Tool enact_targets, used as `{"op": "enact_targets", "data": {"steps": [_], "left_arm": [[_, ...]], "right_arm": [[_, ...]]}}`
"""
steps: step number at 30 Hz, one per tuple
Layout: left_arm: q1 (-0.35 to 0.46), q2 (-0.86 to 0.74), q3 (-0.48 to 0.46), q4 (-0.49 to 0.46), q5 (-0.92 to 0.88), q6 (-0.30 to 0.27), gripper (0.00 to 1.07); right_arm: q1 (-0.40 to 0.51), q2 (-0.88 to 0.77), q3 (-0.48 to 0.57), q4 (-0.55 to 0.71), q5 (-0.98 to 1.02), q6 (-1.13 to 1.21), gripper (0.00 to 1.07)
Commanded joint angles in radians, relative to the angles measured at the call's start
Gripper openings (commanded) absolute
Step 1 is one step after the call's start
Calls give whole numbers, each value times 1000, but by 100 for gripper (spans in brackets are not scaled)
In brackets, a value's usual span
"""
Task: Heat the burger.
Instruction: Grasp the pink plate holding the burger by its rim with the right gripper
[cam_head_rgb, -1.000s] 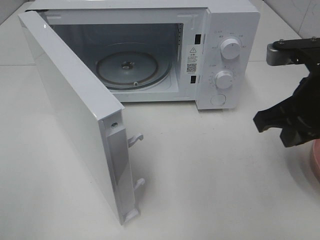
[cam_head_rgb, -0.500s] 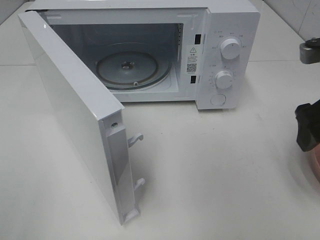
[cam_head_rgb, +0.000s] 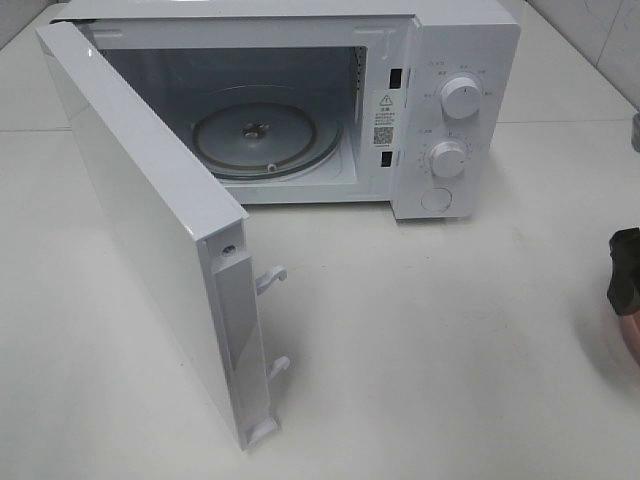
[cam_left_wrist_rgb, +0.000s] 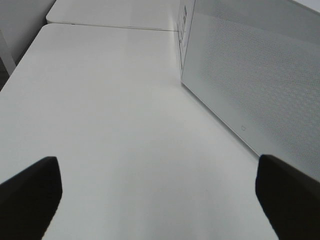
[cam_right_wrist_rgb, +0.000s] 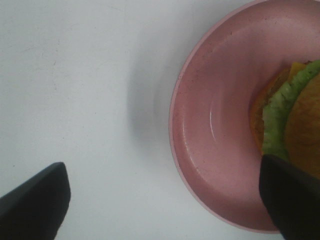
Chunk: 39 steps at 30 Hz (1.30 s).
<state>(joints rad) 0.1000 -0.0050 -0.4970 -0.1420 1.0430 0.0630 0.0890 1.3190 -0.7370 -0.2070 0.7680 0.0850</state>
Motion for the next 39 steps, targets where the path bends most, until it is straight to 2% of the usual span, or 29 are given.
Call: {"op": "enact_targets", "data": {"steps": [1,18,29,35,39], "left_arm": [[1,-21,2,-5,-8,0,98],[1,-21,2,-5,-8,0,98],[1,-21,2,-5,-8,0,98],[1,-21,2,-5,-8,0,98],[1,-21,2,-5,-8,0,98]], "right_arm": [[-6,24,24,-23,-36,-9,96],[-111,225,40,-30,-189,20,92],[-111,407,40,-35,-306,43,90],[-111,453,40,-41,-345,50,89],[-111,503,40,-87,-374,95,88]]}}
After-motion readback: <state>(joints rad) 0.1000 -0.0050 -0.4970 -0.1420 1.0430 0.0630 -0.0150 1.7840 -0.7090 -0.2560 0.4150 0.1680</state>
